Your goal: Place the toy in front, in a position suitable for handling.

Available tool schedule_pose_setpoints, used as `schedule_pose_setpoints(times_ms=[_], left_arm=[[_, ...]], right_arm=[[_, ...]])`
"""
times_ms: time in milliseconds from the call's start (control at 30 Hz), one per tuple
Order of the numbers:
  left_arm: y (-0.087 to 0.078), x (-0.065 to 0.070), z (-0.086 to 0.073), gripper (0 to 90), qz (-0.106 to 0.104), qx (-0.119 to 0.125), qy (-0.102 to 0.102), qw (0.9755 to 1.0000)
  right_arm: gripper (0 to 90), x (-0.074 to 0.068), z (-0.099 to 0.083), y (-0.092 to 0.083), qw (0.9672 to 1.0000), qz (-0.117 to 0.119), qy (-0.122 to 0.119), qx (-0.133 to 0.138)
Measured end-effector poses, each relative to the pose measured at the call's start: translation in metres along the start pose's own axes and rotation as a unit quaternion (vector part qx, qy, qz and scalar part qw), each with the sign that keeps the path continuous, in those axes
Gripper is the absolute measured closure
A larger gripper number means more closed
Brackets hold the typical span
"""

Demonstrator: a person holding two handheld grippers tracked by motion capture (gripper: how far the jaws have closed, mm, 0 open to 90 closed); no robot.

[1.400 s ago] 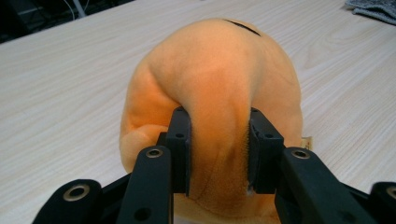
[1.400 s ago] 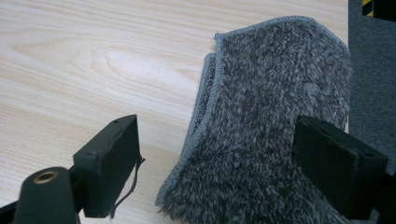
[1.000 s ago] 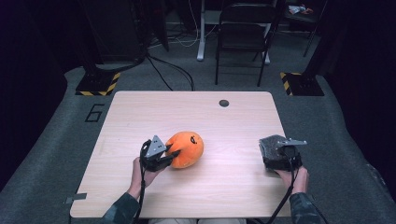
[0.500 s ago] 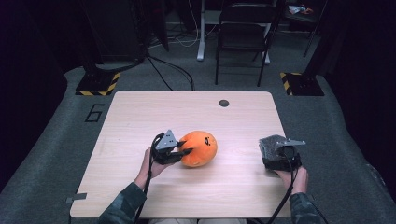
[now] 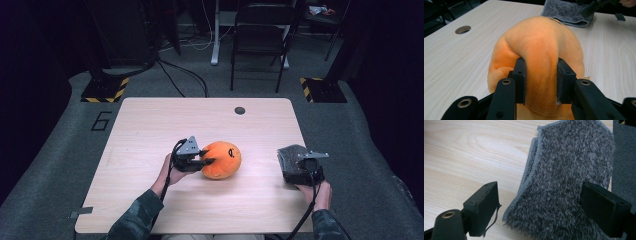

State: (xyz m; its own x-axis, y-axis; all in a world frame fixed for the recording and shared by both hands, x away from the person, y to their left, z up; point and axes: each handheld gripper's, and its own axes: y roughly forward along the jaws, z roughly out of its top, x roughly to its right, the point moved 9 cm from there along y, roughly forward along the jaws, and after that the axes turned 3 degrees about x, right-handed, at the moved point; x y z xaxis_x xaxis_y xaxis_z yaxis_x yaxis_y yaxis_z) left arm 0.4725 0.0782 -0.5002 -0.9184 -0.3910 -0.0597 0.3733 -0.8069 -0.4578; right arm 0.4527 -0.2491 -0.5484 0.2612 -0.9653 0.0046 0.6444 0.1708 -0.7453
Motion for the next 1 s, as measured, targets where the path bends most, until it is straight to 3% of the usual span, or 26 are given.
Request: schedule_pose_setpoints(times_ms=[267, 533, 600, 700, 800, 1000], left_arm=[[0.01, 0.003, 0.0, 66.2, -0.027, -0.001, -0.001, 0.9996], [0.022, 0.002, -0.002, 65.1, -0.041, -0.006, -0.003, 0.9991], [0.021, -0.001, -0.003, 60.5, -0.039, -0.008, -0.01, 0.9991], [0.02, -0.005, -0.005, 46.7, -0.031, -0.009, -0.025, 0.9991], [0.017, -0.007, -0.005, 34.2, -0.018, -0.01, -0.035, 0.9992], [0.006, -0.003, -0.001, 23.5, 0.009, 0.004, -0.05, 0.9987]], right_arm=[[14.6, 0.003, -0.005, -0.003, 1.0, -0.003, 0.002, -0.002], [14.6, 0.004, -0.011, -0.006, 0.9999, -0.005, 0.007, -0.008], [14.6, 0.004, -0.011, -0.006, 0.9999, -0.005, 0.008, -0.007], [14.6, 0.006, -0.01, -0.006, 1.0, -0.003, 0.001, -0.001], [14.6, 0.005, -0.009, -0.008, 0.9999, -0.001, 0.01, -0.003], [14.5, 0.004, -0.003, -0.007, 1.0, 0.001, 0.001, 0.005]])
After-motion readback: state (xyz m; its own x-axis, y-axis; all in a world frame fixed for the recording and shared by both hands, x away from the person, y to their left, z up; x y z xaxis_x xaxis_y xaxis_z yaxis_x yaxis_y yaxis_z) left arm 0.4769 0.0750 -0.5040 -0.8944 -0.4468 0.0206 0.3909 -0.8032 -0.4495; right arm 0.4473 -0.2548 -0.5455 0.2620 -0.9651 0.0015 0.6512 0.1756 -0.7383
